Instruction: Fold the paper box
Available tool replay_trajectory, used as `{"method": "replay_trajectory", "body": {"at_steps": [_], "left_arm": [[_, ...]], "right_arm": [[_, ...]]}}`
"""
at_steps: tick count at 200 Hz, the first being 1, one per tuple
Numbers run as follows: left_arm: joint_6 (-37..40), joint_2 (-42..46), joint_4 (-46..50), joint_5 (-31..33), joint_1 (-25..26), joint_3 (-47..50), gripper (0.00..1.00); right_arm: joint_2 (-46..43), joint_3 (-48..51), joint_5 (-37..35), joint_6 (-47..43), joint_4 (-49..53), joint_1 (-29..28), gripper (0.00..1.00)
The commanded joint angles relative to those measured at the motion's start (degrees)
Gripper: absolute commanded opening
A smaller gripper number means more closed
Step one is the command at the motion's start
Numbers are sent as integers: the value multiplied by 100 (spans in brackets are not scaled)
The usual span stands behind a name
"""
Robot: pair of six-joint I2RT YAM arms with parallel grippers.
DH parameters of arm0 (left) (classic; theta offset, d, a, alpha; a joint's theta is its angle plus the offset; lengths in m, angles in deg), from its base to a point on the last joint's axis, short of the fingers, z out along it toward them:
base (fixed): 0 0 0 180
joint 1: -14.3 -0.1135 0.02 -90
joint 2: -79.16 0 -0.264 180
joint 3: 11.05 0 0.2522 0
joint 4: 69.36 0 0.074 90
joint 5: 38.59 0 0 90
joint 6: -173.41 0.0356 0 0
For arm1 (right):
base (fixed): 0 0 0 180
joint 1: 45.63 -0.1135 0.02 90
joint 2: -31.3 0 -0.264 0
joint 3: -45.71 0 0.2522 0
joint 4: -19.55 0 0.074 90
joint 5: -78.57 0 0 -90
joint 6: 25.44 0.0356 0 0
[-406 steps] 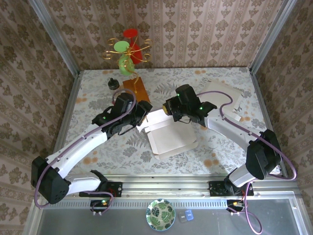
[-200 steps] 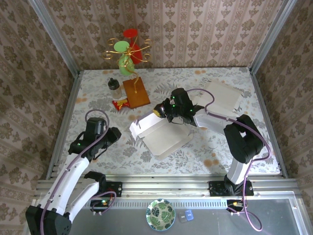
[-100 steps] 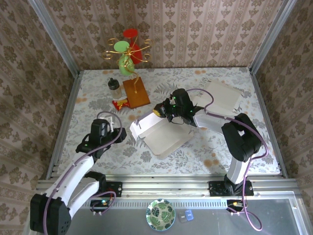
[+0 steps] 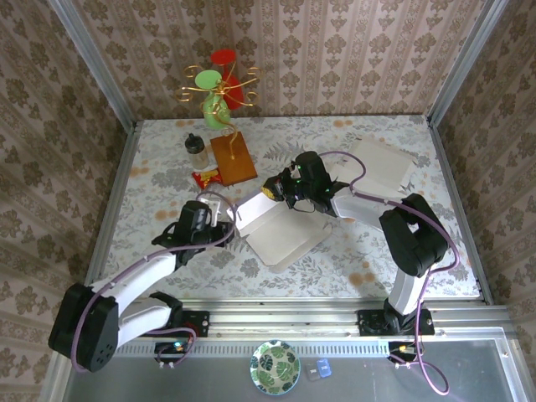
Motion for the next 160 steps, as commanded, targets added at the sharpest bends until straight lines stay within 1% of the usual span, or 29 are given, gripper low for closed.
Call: {"method": "replay_trajectory", "body": {"at_steps": [1,62,90,160], "left_arm": [[268,-127,-268,94,94,-221,36],[589,-271,-398,141,438,-285,27],[664,-276,-432,172,566,-293,26],[726,-183,-591,241,616,-260,17]], "right_arm": [[80,106,91,-10,6,-14,0],[114,106,119,54,-50,-20,0],[132,89,135,84,-92,-14,0],[153,66,144,183,-169,-14,0]]}}
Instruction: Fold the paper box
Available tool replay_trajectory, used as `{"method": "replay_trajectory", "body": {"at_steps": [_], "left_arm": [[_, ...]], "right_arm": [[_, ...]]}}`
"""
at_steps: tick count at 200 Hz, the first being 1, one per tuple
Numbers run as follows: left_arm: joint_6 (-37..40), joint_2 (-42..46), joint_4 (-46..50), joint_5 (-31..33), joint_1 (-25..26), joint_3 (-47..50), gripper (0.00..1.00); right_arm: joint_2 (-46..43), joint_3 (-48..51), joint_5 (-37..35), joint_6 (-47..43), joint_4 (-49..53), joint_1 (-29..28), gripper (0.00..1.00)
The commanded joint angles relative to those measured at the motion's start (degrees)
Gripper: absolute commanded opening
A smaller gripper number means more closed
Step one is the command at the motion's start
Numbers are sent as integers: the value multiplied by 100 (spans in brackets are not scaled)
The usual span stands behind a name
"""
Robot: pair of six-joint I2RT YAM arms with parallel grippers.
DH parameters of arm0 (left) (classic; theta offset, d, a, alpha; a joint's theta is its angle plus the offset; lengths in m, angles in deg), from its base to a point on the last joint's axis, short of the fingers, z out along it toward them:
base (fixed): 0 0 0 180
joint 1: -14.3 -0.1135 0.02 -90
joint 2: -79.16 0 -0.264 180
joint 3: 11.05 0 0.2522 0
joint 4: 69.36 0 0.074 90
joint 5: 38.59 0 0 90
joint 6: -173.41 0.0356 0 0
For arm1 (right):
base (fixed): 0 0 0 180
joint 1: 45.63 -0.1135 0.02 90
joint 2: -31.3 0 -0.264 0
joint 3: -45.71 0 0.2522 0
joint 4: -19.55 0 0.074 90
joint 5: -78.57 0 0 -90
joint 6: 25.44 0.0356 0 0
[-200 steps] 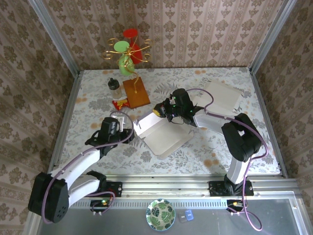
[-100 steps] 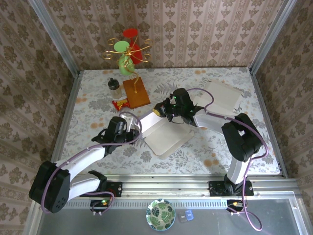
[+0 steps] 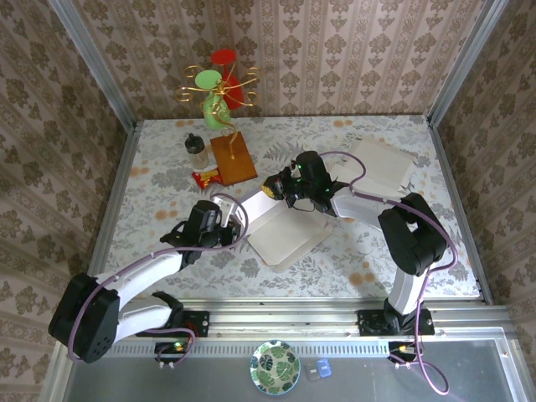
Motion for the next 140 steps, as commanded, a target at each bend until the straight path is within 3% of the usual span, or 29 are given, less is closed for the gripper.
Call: {"method": "replay_trajectory", "body": {"at_steps": [1,76,140], "left_arm": [[158,70,-255,19,43,-133,16],[-53,257,-856,-415,31,2,10],[-20,18,-668,-38,35,123,20]], "right_arm": [[88,69,128,41,-4,-20,0],[58,132,131,241,-192,-4,0],[47,210,94,223,-228,-20,0]]}}
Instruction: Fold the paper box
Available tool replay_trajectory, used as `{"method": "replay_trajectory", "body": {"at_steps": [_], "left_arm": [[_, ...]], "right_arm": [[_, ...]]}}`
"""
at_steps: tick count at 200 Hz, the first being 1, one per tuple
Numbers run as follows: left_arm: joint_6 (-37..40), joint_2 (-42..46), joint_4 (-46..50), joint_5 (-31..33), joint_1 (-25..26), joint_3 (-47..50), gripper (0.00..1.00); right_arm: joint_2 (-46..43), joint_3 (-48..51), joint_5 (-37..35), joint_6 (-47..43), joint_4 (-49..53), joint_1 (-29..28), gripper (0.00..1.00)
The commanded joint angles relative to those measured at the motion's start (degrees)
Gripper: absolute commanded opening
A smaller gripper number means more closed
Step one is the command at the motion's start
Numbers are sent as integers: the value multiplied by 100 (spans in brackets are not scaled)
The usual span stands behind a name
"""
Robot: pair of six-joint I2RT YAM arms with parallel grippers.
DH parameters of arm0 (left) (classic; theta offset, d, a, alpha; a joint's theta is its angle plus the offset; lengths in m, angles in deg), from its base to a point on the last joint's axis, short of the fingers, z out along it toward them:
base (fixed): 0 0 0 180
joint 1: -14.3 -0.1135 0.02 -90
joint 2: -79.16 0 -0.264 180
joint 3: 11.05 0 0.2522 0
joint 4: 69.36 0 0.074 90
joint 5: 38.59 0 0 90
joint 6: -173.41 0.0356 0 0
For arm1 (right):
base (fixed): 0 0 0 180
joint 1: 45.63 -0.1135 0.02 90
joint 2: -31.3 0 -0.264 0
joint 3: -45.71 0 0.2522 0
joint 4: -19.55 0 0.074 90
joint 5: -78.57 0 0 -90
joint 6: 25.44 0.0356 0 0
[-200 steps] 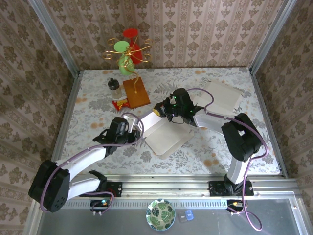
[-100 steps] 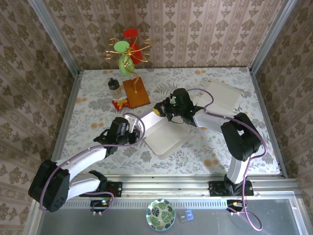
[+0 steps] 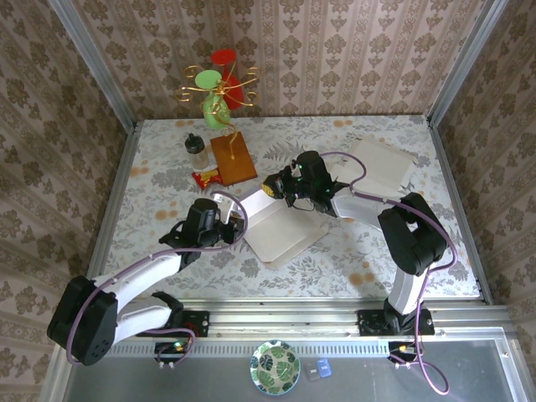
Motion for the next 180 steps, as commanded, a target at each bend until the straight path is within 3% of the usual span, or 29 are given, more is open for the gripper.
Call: {"method": "replay_trajectory", "body": {"at_steps": [1,180], "left_arm": [[-1,-78,-175,230,35,108,20],[-76,-566,-964,262,131,-37,15]], "right_arm": [[46,156,96,25,-34,-35,0],[126,405,-131,64,-457,-290,0]]}}
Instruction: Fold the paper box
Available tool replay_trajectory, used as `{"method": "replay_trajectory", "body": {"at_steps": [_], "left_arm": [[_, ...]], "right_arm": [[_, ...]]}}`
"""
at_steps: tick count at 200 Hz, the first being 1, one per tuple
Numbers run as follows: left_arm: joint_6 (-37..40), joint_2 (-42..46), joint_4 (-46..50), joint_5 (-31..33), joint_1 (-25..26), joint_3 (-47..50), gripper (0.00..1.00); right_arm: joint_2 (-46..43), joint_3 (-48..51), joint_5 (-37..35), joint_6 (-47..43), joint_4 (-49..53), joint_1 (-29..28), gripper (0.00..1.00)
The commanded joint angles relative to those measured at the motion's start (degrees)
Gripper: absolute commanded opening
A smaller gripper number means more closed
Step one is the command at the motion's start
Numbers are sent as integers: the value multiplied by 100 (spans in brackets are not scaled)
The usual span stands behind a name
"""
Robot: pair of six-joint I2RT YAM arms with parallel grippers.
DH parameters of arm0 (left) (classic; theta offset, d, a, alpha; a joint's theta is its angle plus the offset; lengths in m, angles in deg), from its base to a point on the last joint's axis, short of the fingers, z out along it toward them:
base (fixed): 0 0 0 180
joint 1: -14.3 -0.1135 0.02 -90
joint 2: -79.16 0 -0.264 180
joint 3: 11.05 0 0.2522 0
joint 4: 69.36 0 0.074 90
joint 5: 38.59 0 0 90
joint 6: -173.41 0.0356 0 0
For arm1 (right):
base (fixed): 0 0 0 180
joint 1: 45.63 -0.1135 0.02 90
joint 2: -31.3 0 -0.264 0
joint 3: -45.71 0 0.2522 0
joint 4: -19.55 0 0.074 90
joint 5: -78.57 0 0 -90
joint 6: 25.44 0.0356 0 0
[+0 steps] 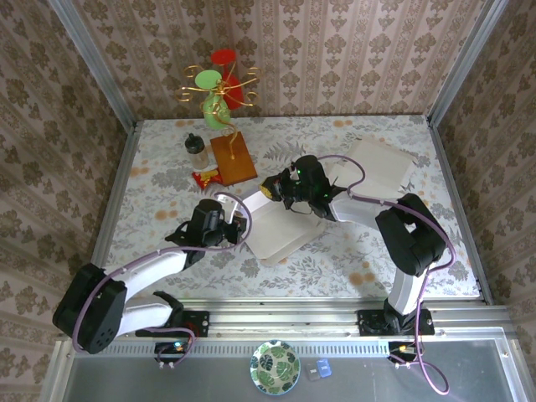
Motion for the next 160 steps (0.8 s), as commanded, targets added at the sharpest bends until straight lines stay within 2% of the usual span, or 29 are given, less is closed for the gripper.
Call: {"method": "replay_trajectory", "body": {"at_steps": [1,42,80,125,160], "left_arm": [[-69,-98,-275,144,26,-138,15],[-60,-114,-214,339,40,-133,15],[-61,173,9,566,14,1,20],[43,455,249,424,-189,130,20],[119,915,680,-180,-198,211,34]], "right_arm": [[115,194,141,-24,-15,-133,0],[100,385,2,-149,-251,-150,0],[255,425,-7,-230,-504,-151,0],[325,457,-31,-265,-517,-153,0],[365,339,-28,-234,-411,-142,0]]}}
